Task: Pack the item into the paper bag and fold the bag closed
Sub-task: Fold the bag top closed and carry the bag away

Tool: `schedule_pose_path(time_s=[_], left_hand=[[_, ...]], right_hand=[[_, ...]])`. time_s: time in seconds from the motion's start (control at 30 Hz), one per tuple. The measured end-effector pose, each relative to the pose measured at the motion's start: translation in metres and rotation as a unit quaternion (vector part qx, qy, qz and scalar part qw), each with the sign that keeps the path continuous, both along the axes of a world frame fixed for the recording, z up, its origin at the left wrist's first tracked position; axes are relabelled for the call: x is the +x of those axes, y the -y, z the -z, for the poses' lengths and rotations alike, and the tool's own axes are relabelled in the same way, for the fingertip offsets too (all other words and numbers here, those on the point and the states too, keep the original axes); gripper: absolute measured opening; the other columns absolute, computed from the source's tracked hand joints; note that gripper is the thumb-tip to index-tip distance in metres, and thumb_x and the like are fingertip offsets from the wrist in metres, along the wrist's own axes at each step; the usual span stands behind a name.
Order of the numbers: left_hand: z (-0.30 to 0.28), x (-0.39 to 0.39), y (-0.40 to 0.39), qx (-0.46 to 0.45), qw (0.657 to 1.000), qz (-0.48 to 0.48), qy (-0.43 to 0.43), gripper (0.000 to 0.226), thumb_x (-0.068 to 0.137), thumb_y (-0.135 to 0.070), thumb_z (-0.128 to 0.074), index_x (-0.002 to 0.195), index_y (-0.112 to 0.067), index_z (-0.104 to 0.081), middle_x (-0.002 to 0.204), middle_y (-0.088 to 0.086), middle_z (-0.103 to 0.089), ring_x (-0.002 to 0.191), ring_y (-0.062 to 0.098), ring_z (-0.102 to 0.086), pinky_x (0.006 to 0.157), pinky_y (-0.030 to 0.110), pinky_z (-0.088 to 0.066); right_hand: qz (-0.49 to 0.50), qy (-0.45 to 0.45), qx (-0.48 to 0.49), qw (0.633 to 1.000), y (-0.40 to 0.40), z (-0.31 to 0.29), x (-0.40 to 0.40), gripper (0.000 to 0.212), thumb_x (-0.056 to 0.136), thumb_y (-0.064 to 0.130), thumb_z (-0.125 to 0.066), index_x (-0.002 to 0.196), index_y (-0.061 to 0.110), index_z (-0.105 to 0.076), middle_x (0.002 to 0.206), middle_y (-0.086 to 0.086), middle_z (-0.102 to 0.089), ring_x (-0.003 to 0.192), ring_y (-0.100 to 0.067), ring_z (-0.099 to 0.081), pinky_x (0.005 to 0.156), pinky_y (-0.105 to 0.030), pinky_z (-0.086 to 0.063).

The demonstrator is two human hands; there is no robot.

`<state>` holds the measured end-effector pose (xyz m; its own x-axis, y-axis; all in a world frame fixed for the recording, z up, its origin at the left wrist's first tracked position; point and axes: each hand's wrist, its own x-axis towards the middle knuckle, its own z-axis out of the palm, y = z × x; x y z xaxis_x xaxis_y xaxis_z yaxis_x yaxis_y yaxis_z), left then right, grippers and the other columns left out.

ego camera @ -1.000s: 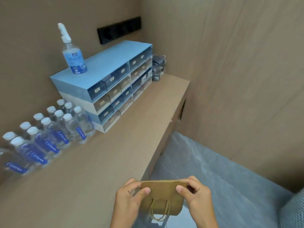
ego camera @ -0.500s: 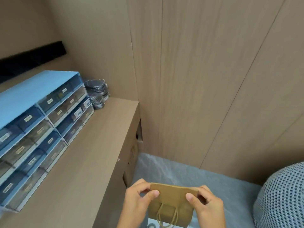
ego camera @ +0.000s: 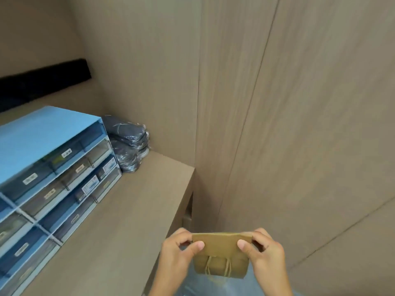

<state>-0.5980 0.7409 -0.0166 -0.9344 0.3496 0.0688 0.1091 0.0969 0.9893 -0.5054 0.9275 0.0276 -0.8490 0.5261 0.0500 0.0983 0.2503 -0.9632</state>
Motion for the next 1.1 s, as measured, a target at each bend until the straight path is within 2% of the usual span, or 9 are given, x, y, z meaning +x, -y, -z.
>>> schedule_pose_path(time_s=[0.13,0.27,0.33,0.47,0.63,0.73,0.8,1.0,1.1], left_hand=[[0.002,-0.058,0.02,0.019,0.993,-0.115,0.021,0.02,0.065,-0.023,-0.076,0.058,-0.007,-0.067,0.063,-0.005,-0.051,0.061,0.005,-0.049,0.06,0.02,-0.037],[0.017,-0.094,0.061,0.022,0.961,-0.274,0.042,0.054,0.06,-0.039,-0.073,0.058,0.01,-0.051,0.065,0.004,-0.043,0.061,0.012,-0.04,0.06,0.028,-0.031],[0.026,-0.109,0.079,0.016,0.94,-0.338,0.052,0.051,0.063,-0.034,-0.076,0.055,0.008,-0.048,0.063,0.004,-0.041,0.06,0.012,-0.037,0.057,0.027,-0.029],[0.044,-0.137,0.103,-0.005,0.887,-0.452,0.089,0.038,0.073,-0.002,-0.079,0.05,-0.007,-0.048,0.059,0.001,-0.041,0.056,0.009,-0.036,0.052,0.023,-0.027],[0.05,-0.165,0.094,-0.017,0.81,-0.576,0.11,0.039,0.072,0.005,-0.077,0.05,-0.014,-0.052,0.052,-0.009,-0.044,0.049,0.001,-0.038,0.05,0.016,-0.03],[0.055,-0.173,0.088,-0.011,0.779,-0.614,0.131,0.029,0.073,0.005,-0.076,0.053,-0.002,-0.056,0.057,-0.003,-0.048,0.054,0.005,-0.042,0.053,0.021,-0.033],[0.054,-0.18,0.084,-0.005,0.763,-0.632,0.137,0.027,0.074,0.007,-0.074,0.054,-0.006,-0.062,0.056,-0.006,-0.053,0.054,0.004,-0.046,0.054,0.019,-0.036],[0.056,-0.184,0.083,-0.008,0.763,-0.631,0.143,0.037,0.074,0.008,-0.074,0.052,-0.02,-0.065,0.054,-0.009,-0.056,0.053,0.003,-0.048,0.052,0.017,-0.037],[0.054,-0.181,0.083,-0.005,0.773,-0.615,0.155,0.028,0.075,0.006,-0.074,0.063,-0.019,-0.073,0.062,-0.008,-0.064,0.061,0.008,-0.059,0.06,0.022,-0.046]], right_hand=[[-0.129,0.006,0.011,0.992,0.007,-0.006,-0.105,0.024,0.071,-0.011,-0.072,0.066,0.012,-0.075,0.072,-0.01,-0.059,0.061,-0.003,-0.055,0.057,-0.01,-0.04],[-0.28,0.02,0.017,0.96,0.042,0.009,-0.21,0.02,0.071,-0.01,-0.072,0.067,0.01,-0.074,0.074,-0.011,-0.063,0.062,-0.002,-0.058,0.059,-0.01,-0.043],[-0.354,0.039,0.019,0.934,0.066,0.024,-0.257,0.019,0.073,-0.009,-0.071,0.069,0.009,-0.074,0.076,-0.015,-0.063,0.063,-0.003,-0.059,0.059,-0.012,-0.044],[-0.451,0.052,0.039,0.89,0.108,0.057,-0.328,0.014,0.076,-0.006,-0.07,0.073,0.008,-0.073,0.08,-0.015,-0.064,0.068,-0.008,-0.061,0.062,-0.013,-0.046],[-0.558,0.062,0.047,0.826,0.135,0.078,-0.402,0.015,0.074,-0.008,-0.07,0.075,0.007,-0.073,0.077,-0.011,-0.062,0.065,-0.003,-0.059,0.062,-0.011,-0.044],[-0.598,0.059,0.049,0.798,0.145,0.088,-0.426,0.016,0.073,-0.007,-0.071,0.075,0.009,-0.073,0.077,-0.01,-0.062,0.066,-0.008,-0.059,0.063,-0.013,-0.044],[-0.607,0.061,0.042,0.791,0.146,0.092,-0.435,0.013,0.074,-0.006,-0.072,0.075,0.007,-0.073,0.077,-0.01,-0.062,0.068,-0.014,-0.06,0.064,-0.015,-0.044],[-0.618,0.07,0.021,0.783,0.142,0.107,-0.444,0.012,0.074,-0.003,-0.072,0.071,0.008,-0.068,0.076,-0.012,-0.061,0.073,-0.03,-0.062,0.068,-0.033,-0.046],[-0.623,0.076,0.001,0.778,0.141,0.104,-0.442,0.017,0.075,-0.003,-0.072,0.075,0.013,-0.071,0.081,-0.009,-0.064,0.078,-0.028,-0.065,0.071,-0.028,-0.049]])
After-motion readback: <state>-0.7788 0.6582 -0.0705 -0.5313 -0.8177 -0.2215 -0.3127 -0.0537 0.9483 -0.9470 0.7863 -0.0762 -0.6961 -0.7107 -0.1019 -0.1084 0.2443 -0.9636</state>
